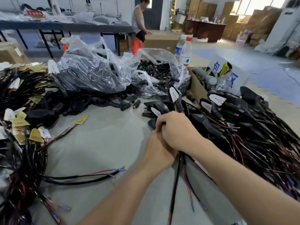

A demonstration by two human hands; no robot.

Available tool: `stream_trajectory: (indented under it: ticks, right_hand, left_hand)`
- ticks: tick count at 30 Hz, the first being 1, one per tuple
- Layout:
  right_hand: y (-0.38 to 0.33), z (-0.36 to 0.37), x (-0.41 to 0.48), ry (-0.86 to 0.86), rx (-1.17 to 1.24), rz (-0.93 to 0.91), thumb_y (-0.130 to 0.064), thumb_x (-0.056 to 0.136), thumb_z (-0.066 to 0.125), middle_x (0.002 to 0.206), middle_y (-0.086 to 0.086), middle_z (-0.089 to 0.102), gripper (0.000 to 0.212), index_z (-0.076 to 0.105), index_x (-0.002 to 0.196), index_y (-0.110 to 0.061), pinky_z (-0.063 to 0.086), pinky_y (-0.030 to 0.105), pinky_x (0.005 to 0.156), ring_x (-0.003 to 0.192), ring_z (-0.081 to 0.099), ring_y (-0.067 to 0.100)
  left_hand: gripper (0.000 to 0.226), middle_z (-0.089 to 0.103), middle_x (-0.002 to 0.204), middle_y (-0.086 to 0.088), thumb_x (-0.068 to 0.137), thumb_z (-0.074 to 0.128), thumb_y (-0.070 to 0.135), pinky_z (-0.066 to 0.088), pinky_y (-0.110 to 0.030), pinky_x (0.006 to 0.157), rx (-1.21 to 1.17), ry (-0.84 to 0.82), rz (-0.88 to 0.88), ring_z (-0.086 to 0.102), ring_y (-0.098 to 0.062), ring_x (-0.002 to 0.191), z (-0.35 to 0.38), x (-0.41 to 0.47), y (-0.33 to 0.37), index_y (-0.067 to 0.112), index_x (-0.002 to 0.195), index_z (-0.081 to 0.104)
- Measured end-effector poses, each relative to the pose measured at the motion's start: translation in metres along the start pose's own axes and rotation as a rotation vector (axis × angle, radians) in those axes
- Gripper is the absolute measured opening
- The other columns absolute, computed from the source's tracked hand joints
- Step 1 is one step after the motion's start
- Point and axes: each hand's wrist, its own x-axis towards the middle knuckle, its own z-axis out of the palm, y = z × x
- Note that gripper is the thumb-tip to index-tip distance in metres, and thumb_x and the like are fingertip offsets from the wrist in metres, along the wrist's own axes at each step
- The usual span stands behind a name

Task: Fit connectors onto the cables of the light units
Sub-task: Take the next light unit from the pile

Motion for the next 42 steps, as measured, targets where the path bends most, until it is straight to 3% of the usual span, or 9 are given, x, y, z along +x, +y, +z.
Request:
stream_trajectory:
  ticks: [4, 9, 13, 18, 25, 31, 35, 39, 42]
  right_hand:
    - [0.003, 0.012, -0.009, 0.105, 0.084, 0.016, -0.004, 0.083, 0.051, 0.097, 0.0, 0.073, 0.035, 0.078, 0.087, -0.026, 0.05, 0.034, 0.088, 0.097, 0.065, 0.023]
    - [-0.015, 0.03, -0.019, 0.087, 0.271, 0.006, -0.002, 0.084, 0.052, 0.09, -0.006, 0.076, 0.034, 0.077, 0.094, -0.023, 0.053, 0.033, 0.083, 0.089, 0.067, 0.018]
    - [-0.027, 0.053, -0.008, -0.01, 0.362, 0.055, -0.004, 0.079, 0.052, 0.096, -0.007, 0.076, 0.038, 0.076, 0.098, -0.026, 0.054, 0.031, 0.084, 0.092, 0.068, 0.016]
    - [-0.051, 0.093, 0.006, -0.039, 0.407, 0.099, -0.011, 0.085, 0.06, 0.092, -0.007, 0.076, 0.031, 0.077, 0.102, -0.029, 0.047, 0.021, 0.073, 0.084, 0.066, 0.011]
    - [-0.1, 0.123, 0.025, 0.038, 0.384, -0.052, -0.012, 0.084, 0.06, 0.108, 0.006, 0.073, 0.028, 0.079, 0.104, -0.019, 0.044, 0.025, 0.099, 0.109, 0.058, 0.024]
    - [-0.122, 0.141, 0.042, -0.014, 0.228, -0.255, -0.027, 0.09, 0.062, 0.122, 0.005, 0.068, 0.037, 0.069, 0.121, -0.009, 0.035, 0.037, 0.11, 0.121, 0.049, 0.027]
    - [-0.116, 0.148, 0.046, -0.055, 0.188, -0.321, -0.036, 0.093, 0.061, 0.127, 0.006, 0.064, 0.042, 0.062, 0.127, -0.011, 0.034, 0.04, 0.109, 0.123, 0.046, 0.027]
    - [-0.1, 0.144, 0.047, -0.037, 0.058, -0.444, -0.045, 0.097, 0.054, 0.125, -0.001, 0.062, 0.039, 0.059, 0.123, -0.016, 0.034, 0.037, 0.109, 0.123, 0.045, 0.021]
    - [-0.086, 0.138, 0.05, -0.036, 0.023, -0.479, -0.044, 0.097, 0.052, 0.123, -0.004, 0.062, 0.035, 0.059, 0.117, -0.017, 0.034, 0.035, 0.109, 0.123, 0.045, 0.019]
  left_hand:
    - [0.015, 0.049, 0.061, 0.009, 0.082, 0.06, 0.023, 0.02, -0.018, 0.04, 0.039, -0.096, -0.189, 0.044, -0.007, 0.051, -0.017, -0.002, -0.017, 0.026, 0.071, 0.05]
    - [0.017, 0.058, 0.064, 0.0, 0.079, 0.056, 0.013, 0.033, -0.031, 0.049, 0.153, -0.228, -0.263, 0.059, -0.026, 0.067, -0.052, 0.0, -0.04, 0.022, 0.065, 0.057]
    - [0.025, 0.069, 0.071, 0.007, 0.073, 0.055, 0.02, 0.037, -0.026, 0.054, 0.208, -0.23, -0.319, 0.063, -0.019, 0.073, -0.076, -0.003, -0.064, 0.039, 0.058, 0.064]
    - [0.022, 0.074, 0.099, 0.011, 0.083, 0.059, 0.026, 0.046, -0.028, 0.072, 0.374, -0.128, -0.386, 0.066, -0.019, 0.093, -0.106, -0.013, -0.096, 0.042, 0.085, 0.074]
    - [0.026, 0.068, 0.121, 0.001, 0.085, 0.061, 0.022, 0.051, -0.035, 0.089, 0.538, -0.014, -0.491, 0.06, -0.025, 0.112, -0.157, -0.038, -0.148, 0.031, 0.106, 0.074]
    - [0.067, 0.057, 0.137, -0.015, 0.083, 0.07, 0.026, 0.044, -0.046, 0.103, 0.637, 0.148, -0.591, 0.051, -0.036, 0.128, -0.176, -0.056, -0.181, 0.012, 0.145, 0.049]
    - [0.052, 0.07, 0.101, -0.015, 0.08, 0.067, 0.015, 0.047, -0.044, 0.085, 0.751, 0.143, -0.552, 0.062, -0.038, 0.1, -0.178, -0.059, -0.189, 0.014, 0.132, 0.064]
    - [0.05, 0.068, 0.118, -0.012, 0.072, 0.074, 0.01, 0.046, -0.047, 0.093, 0.687, 0.231, -0.594, 0.057, -0.038, 0.112, -0.189, -0.06, -0.189, 0.014, 0.122, 0.07]
    - [0.026, 0.072, 0.109, -0.002, 0.084, 0.069, 0.024, 0.041, -0.043, 0.093, 0.698, 0.197, -0.647, 0.052, -0.03, 0.118, -0.195, -0.062, -0.191, 0.027, 0.108, 0.077]
